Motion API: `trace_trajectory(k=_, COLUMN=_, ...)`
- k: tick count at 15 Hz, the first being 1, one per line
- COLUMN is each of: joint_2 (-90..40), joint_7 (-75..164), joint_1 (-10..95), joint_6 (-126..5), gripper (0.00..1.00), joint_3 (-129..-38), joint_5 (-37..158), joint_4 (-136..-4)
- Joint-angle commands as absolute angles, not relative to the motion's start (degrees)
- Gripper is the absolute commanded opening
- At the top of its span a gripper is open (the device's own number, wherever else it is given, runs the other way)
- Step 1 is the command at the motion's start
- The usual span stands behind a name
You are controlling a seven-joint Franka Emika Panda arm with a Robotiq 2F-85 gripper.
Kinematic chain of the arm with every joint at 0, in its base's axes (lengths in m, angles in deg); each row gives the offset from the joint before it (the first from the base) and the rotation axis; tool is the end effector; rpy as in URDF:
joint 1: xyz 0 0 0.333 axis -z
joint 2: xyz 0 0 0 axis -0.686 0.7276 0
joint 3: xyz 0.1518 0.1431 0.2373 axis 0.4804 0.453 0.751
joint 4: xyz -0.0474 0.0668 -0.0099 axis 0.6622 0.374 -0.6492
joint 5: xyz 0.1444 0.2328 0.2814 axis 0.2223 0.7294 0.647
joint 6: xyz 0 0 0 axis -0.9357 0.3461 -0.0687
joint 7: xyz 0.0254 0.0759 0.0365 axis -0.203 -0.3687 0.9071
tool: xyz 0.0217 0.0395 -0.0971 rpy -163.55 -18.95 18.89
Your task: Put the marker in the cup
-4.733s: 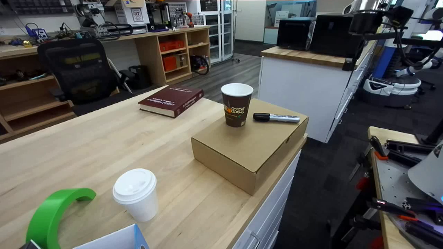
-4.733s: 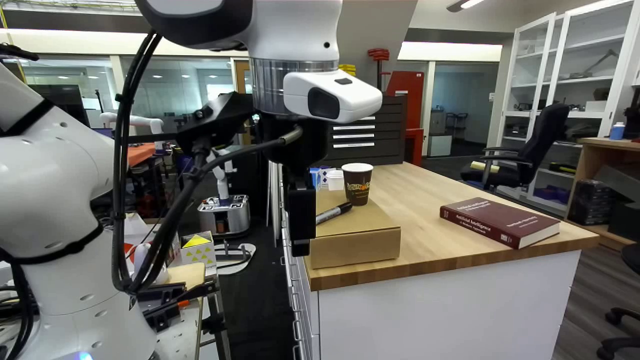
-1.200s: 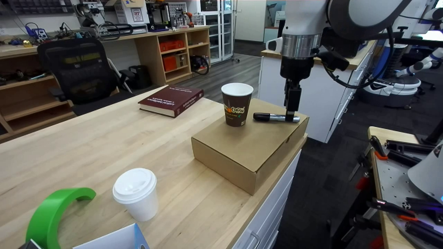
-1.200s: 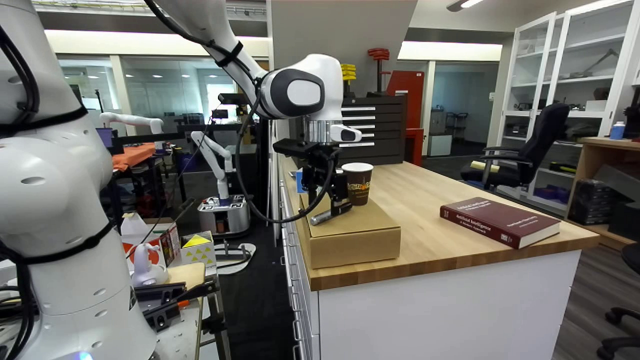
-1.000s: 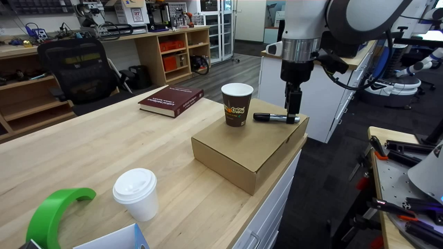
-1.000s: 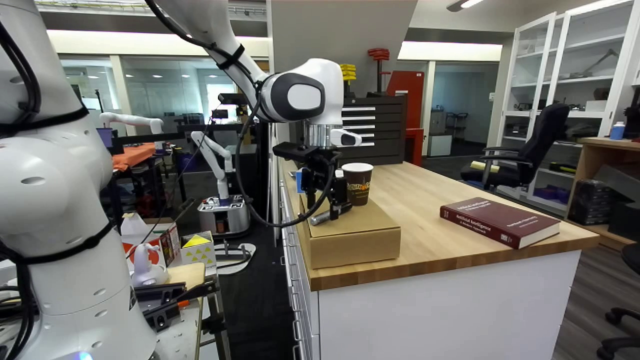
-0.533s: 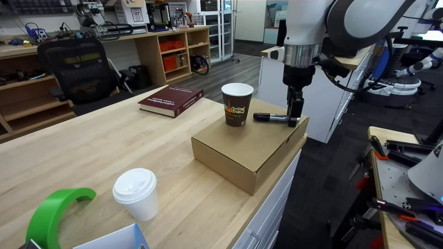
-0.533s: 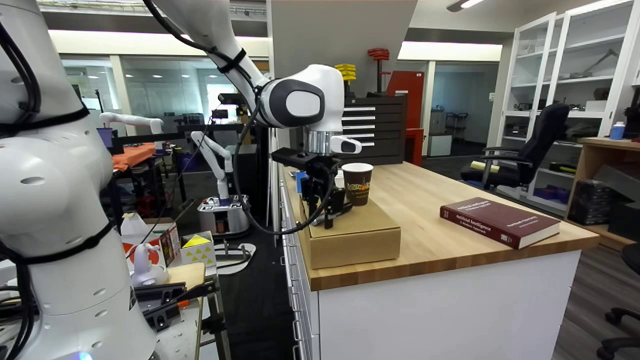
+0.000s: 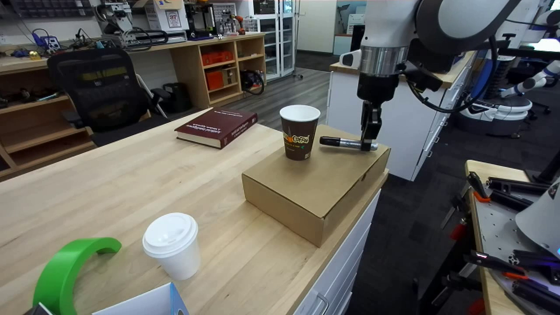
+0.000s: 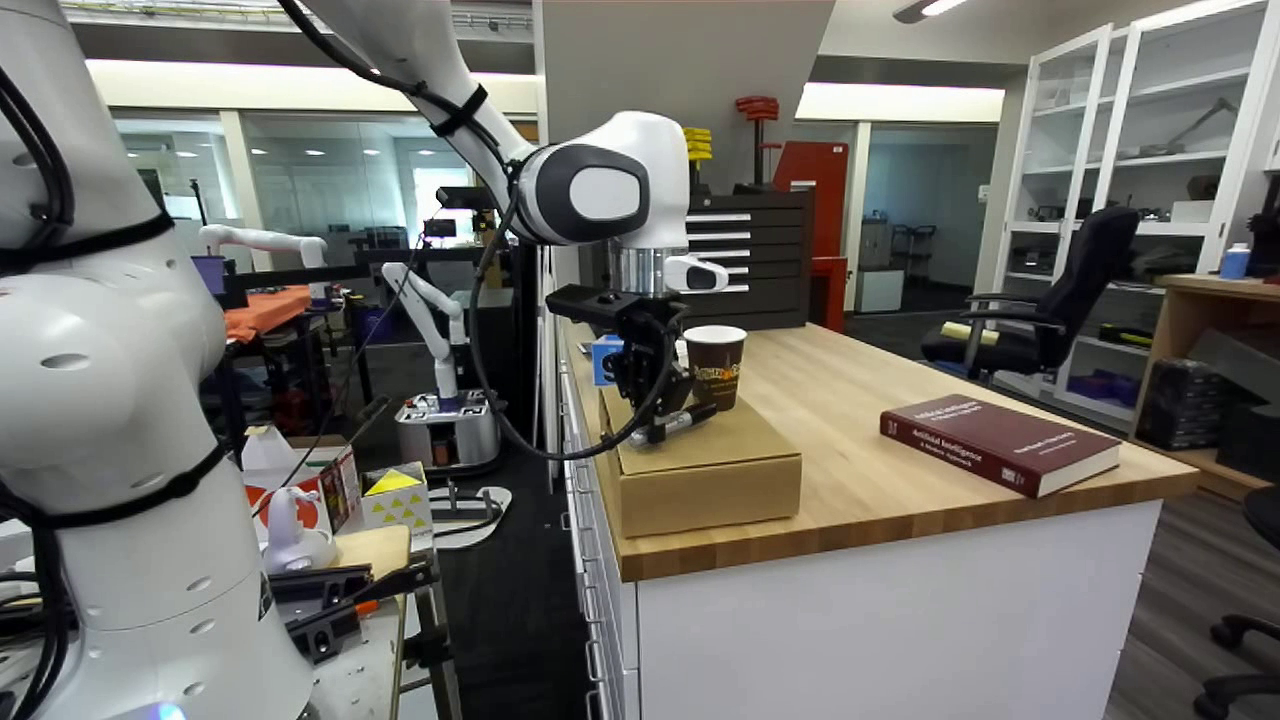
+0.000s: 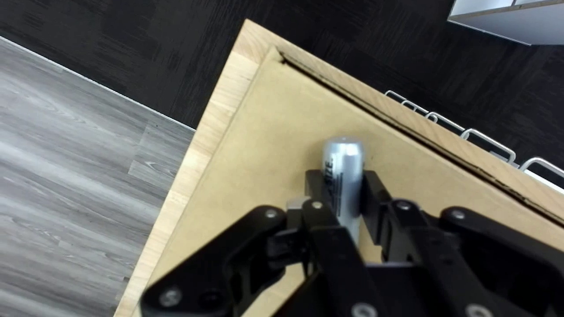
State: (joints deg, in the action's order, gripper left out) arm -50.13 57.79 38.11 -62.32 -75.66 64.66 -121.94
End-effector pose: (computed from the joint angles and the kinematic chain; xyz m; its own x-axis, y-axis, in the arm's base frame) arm 0.4439 0.0705 0.3344 0.9558 0.2937 0.0129 0.2938 -0.9559 -0.0014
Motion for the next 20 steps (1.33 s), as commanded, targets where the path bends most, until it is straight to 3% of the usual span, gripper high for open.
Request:
trace_trajectory(k=1, joint_2=-55.67, joint_7=58.77, joint_1=38.74, joint_6=-59.75, gripper=0.06, joint_3=-76.47, joint_5=63.46, joint_4=-122.96)
trace_trajectory(k=10, joint_2=-64.04, joint_7=59.00, joint_1=40.40, joint_6=-47.51, gripper=0.06, joint_3=-76.52, joint_5=52.38, joint_4=-115.44)
trace_trajectory(k=20, joint_2=-56.71, joint_7=63.69, joint_1=37.54, joint_6=-38.19, gripper=0.06, joint_3=-70.58, joint_5=40.02, joint_4=-101.90)
